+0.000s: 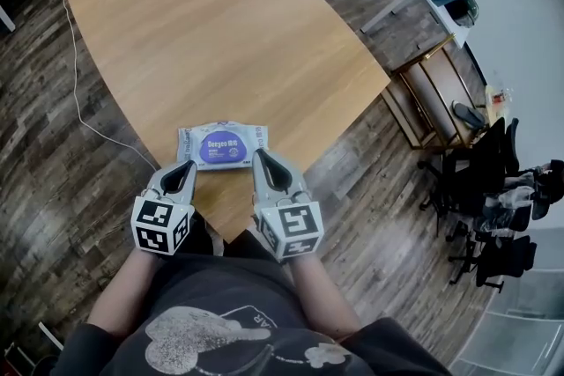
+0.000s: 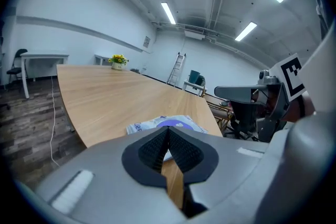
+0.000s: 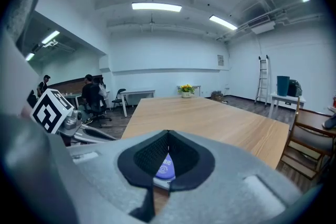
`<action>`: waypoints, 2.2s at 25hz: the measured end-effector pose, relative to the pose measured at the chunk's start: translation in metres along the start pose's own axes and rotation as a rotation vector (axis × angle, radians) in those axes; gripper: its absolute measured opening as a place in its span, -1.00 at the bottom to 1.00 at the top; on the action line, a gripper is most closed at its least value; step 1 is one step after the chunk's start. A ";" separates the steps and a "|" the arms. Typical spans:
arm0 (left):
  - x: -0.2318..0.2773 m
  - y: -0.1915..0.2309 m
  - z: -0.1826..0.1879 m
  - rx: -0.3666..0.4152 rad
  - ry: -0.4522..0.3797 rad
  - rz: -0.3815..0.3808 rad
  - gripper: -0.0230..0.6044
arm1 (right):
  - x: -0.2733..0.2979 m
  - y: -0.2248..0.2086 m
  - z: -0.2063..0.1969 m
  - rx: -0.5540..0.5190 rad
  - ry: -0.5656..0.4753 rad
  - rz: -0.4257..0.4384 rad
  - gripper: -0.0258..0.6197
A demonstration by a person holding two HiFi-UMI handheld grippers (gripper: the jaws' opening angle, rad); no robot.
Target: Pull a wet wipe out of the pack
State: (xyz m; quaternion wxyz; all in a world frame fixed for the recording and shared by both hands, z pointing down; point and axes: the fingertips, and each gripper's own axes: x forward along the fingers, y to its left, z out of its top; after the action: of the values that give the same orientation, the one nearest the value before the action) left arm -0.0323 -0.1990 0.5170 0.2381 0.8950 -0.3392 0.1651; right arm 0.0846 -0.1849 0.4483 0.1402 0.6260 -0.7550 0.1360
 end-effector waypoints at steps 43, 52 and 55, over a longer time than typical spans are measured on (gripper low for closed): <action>0.044 0.025 -0.059 -0.114 0.245 0.187 -0.87 | 0.074 0.039 -0.093 -0.513 0.342 0.521 -0.23; 0.046 0.024 -0.058 -0.148 0.254 0.150 -0.87 | 0.087 0.051 -0.099 -0.585 0.364 0.585 0.01; 0.046 0.023 -0.058 -0.150 0.257 0.144 -0.87 | 0.085 0.053 -0.105 -0.592 0.413 0.612 0.14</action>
State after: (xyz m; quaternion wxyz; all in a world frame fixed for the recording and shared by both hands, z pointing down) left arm -0.0227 -0.2070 0.5930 0.3336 0.8195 -0.3804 0.2691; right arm 0.0218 -0.2128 0.5762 0.4134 0.2677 -0.8674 0.0714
